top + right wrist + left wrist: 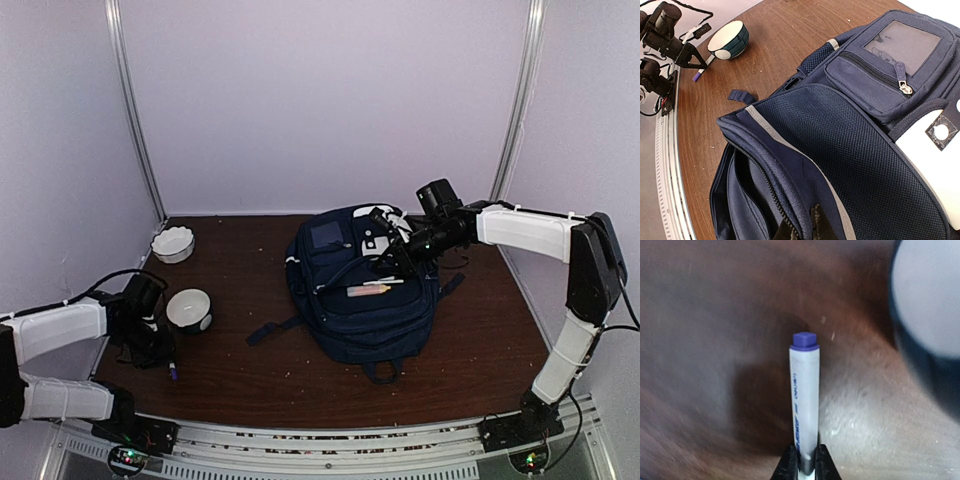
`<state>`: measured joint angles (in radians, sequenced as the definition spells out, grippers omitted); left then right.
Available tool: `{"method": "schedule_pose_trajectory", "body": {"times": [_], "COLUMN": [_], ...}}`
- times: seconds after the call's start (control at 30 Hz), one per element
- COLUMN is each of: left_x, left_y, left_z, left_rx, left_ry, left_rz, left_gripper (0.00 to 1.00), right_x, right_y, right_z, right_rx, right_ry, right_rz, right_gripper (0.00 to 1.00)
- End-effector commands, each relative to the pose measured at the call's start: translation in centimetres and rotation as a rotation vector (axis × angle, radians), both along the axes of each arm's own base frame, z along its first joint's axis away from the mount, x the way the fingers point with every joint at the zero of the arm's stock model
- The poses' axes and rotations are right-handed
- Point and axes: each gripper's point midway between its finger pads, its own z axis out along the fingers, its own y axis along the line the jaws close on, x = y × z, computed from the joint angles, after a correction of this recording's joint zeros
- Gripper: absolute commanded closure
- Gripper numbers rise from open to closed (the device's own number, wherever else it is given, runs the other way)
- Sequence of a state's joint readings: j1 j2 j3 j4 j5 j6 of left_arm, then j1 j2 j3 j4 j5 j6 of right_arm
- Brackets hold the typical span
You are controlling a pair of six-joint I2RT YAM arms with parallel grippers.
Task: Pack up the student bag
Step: Pick up the pen at the corner of the board.
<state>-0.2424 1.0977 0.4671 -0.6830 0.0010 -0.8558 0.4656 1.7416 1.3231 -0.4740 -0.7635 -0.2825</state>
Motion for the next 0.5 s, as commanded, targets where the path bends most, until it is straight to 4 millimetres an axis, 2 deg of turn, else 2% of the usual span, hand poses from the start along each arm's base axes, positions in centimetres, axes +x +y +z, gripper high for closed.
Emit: {"method": "schedule_pose_trajectory", "body": {"times": [0.0, 0.3, 0.47], "left_x": [-2.2, -1.7, -0.7], "left_y": [-1.3, -6.0, -9.7], "left_z": [-0.2, 3.0, 5.1], "left_rx": [-0.080, -0.152, -0.157], "left_ry": [0.071, -0.007, -0.045], "left_rz": [0.022, -0.021, -0.109], "left_gripper": [0.93, 0.93, 0.92], "right_x": [0.5, 0.5, 0.5], "right_y": [0.5, 0.5, 0.5], "right_z": [1.1, 1.2, 1.3], "right_rx": [0.033, 0.037, 0.038], "right_ry": [-0.009, -0.008, -0.009], "right_rz": [0.002, 0.003, 0.003], "right_gripper": [0.93, 0.93, 0.93]}}
